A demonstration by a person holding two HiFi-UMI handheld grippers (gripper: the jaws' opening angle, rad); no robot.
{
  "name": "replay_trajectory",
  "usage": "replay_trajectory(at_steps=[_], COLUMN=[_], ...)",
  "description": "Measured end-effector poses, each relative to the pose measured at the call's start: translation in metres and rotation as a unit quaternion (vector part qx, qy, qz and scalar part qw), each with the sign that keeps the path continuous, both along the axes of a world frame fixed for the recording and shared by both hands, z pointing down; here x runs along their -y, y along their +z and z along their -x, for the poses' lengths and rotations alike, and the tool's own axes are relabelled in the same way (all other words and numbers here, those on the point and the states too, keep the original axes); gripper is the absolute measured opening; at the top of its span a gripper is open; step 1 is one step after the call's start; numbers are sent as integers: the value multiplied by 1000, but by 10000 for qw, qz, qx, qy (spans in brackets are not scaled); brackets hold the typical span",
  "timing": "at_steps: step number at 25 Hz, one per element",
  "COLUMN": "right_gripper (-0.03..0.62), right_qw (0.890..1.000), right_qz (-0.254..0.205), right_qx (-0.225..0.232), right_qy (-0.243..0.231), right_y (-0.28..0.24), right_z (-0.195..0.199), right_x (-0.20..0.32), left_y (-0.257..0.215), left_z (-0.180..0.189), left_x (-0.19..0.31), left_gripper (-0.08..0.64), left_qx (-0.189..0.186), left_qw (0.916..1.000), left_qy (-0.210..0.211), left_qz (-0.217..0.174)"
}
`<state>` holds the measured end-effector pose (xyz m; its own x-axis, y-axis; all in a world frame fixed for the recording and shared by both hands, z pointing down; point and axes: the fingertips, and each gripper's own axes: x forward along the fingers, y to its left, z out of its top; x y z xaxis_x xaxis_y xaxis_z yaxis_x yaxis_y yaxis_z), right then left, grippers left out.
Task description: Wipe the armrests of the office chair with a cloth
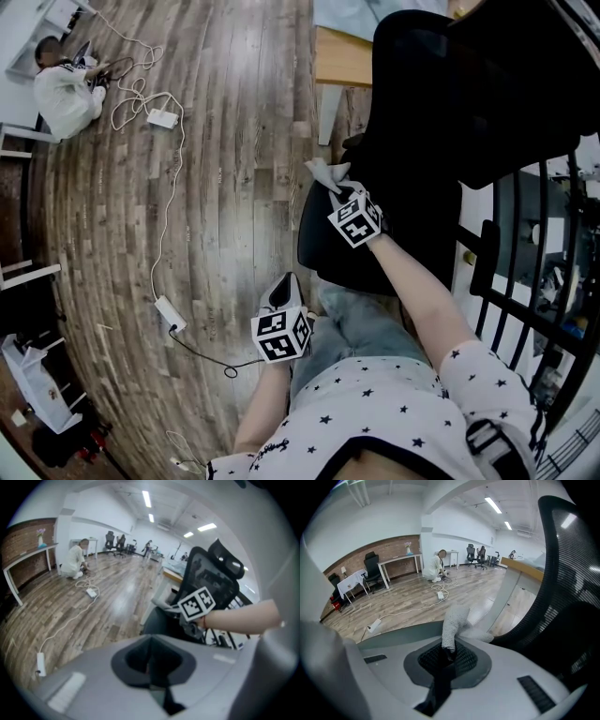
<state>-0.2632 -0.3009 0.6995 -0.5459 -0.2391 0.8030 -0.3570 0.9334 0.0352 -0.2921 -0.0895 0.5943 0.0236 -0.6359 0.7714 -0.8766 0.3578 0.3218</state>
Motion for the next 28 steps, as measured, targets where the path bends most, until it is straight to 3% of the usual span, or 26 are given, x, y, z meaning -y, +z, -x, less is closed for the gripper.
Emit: replay_trajectory(at_steps=[28], right_gripper=[28], right_qw=[9998], right_qz=[144], right_qx=[-65], right_qy=[-121], right_y=[-1], right_z=[-6], right_x=[-65], left_y=[-9], left_z=[-7], left_x=[-51], left_gripper=[3], left_qx=[73], left_qw=[9998], left_qy=[181], left_qz=[-91])
